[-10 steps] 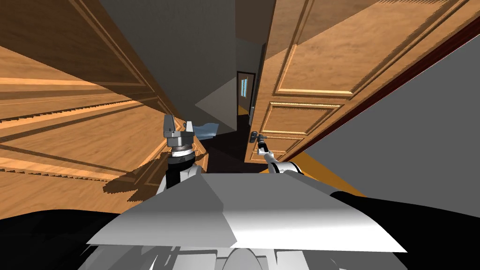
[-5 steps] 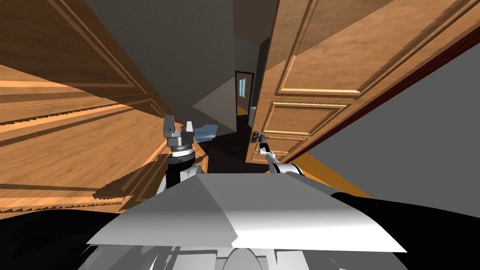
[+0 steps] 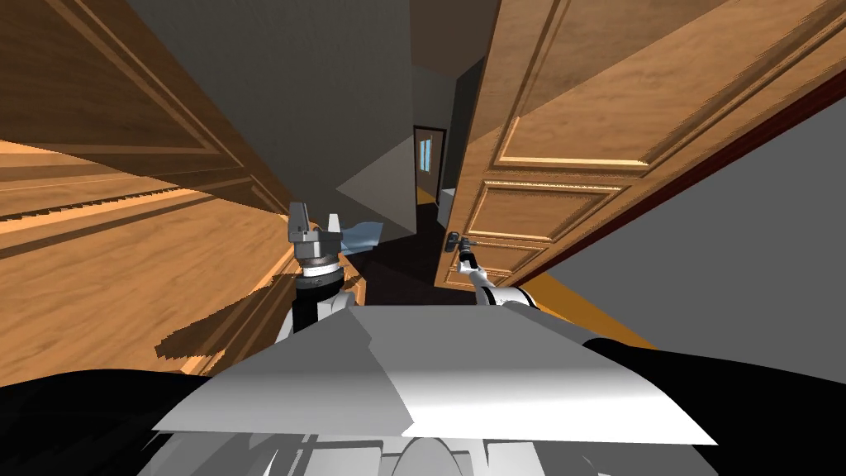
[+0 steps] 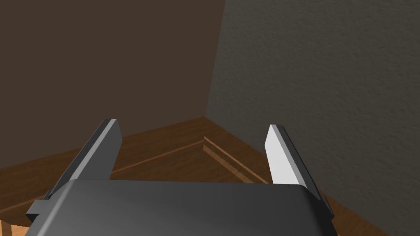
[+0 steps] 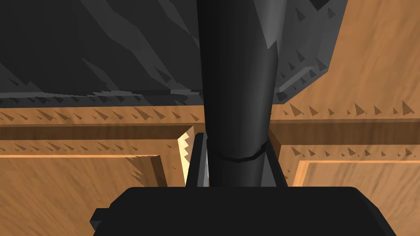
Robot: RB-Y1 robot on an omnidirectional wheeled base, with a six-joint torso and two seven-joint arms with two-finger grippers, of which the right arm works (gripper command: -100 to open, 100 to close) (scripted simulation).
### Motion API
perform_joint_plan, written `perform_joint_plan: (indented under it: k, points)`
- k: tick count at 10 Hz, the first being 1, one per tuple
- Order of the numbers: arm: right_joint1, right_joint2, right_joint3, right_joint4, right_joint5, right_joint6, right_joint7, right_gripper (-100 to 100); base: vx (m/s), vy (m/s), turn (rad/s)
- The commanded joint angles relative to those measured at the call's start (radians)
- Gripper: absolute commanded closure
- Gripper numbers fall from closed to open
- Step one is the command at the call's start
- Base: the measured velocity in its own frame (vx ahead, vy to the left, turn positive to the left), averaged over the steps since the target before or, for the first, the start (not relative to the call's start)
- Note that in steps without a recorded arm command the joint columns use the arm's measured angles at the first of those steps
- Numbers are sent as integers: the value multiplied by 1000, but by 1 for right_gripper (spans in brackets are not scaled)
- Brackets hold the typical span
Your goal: Push the door open
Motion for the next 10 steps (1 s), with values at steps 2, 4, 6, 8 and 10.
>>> perform_joint_plan:
  k: [2,4,6,8,10]
  points:
    - [11,-11,-18,-21,-8,7,9,100,149,42,-28]
    - [14,-20,-33,-19,-15,5,15,100,179,72,-47]
    - [17,-31,-50,-16,-23,3,21,100,186,57,-56]
    - [17,-31,-50,-16,-23,3,21,100,104,16,-8]
    - [21,-42,-69,-12,-31,1,28,100,56,29,-21]
